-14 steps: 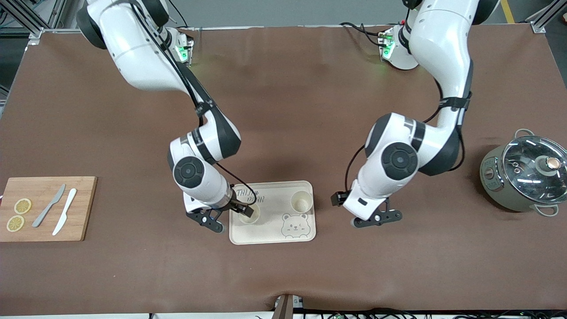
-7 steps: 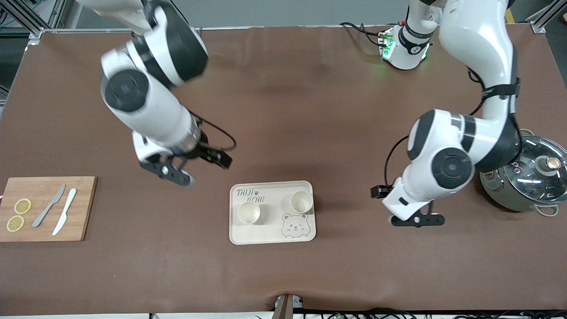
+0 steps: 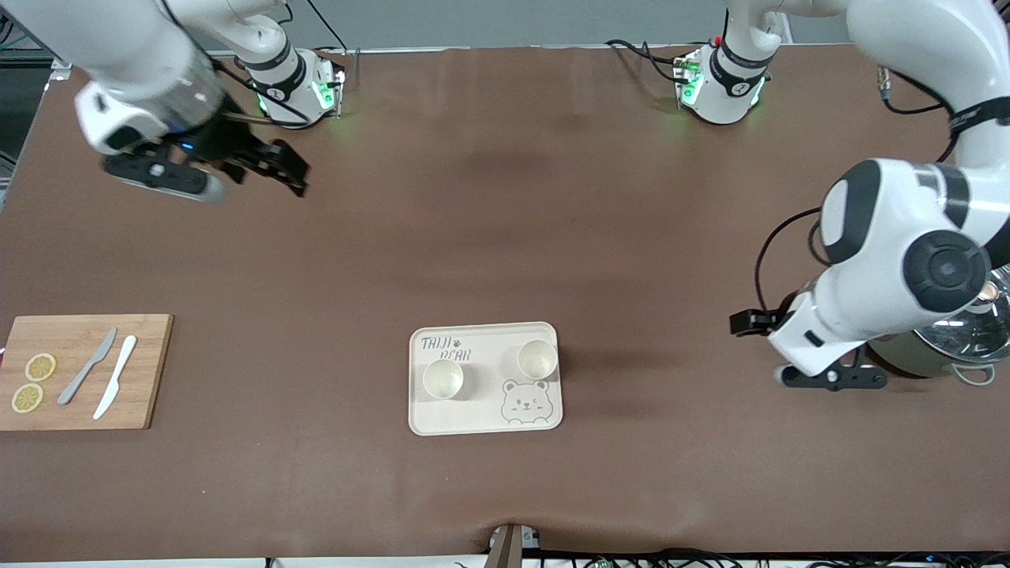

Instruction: Place white IKEA cup upright on tray with both arms

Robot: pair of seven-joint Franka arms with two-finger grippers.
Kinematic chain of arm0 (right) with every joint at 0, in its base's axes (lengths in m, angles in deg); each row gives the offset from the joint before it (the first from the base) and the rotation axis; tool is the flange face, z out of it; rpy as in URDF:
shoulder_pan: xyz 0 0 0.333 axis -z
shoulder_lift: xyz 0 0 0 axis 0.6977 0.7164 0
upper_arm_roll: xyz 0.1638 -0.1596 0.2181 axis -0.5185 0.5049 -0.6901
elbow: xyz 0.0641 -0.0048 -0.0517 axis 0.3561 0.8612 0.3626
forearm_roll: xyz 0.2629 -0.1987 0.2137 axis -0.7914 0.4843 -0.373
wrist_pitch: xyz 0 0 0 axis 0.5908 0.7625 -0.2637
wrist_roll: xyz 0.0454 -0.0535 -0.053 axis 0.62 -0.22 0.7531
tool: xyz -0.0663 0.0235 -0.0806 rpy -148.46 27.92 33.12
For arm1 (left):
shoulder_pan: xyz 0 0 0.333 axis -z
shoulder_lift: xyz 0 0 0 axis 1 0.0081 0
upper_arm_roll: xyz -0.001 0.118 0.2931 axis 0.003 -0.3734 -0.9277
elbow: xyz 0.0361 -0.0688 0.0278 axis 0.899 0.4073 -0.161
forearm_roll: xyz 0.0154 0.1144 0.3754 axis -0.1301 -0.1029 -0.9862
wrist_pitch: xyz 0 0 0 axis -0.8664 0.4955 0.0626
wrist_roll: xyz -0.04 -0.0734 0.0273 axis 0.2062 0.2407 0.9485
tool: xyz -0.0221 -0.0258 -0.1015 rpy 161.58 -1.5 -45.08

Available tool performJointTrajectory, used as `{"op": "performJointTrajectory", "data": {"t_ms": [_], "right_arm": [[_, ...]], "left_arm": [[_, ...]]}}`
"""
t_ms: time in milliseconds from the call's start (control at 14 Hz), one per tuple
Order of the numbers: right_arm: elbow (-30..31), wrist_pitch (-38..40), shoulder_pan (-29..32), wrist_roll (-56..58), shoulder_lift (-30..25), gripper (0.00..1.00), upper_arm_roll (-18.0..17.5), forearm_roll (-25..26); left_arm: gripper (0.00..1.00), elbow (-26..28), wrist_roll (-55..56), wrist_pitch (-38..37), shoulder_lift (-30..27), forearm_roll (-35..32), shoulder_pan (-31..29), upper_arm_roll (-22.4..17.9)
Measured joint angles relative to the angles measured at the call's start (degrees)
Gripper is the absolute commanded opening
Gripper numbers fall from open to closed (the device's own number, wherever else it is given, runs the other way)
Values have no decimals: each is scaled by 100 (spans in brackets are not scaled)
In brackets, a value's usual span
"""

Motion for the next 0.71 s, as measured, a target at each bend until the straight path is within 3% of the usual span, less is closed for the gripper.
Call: {"op": "performJointTrajectory", "data": {"t_ms": [286, 500, 714], "right_arm": [[729, -2, 869, 1511, -757, 100, 27, 152], [816, -89, 1713, 2578, -801, 100, 48, 172], [833, -181, 1938, 2771, -775, 100, 41, 391]], "left_arm": [[100, 426, -185, -3, -682, 0, -275, 3], [100, 831, -248, -14, -1221, 0, -322, 3], [100, 1075, -248, -132, -1604, 0, -379, 2]]}}
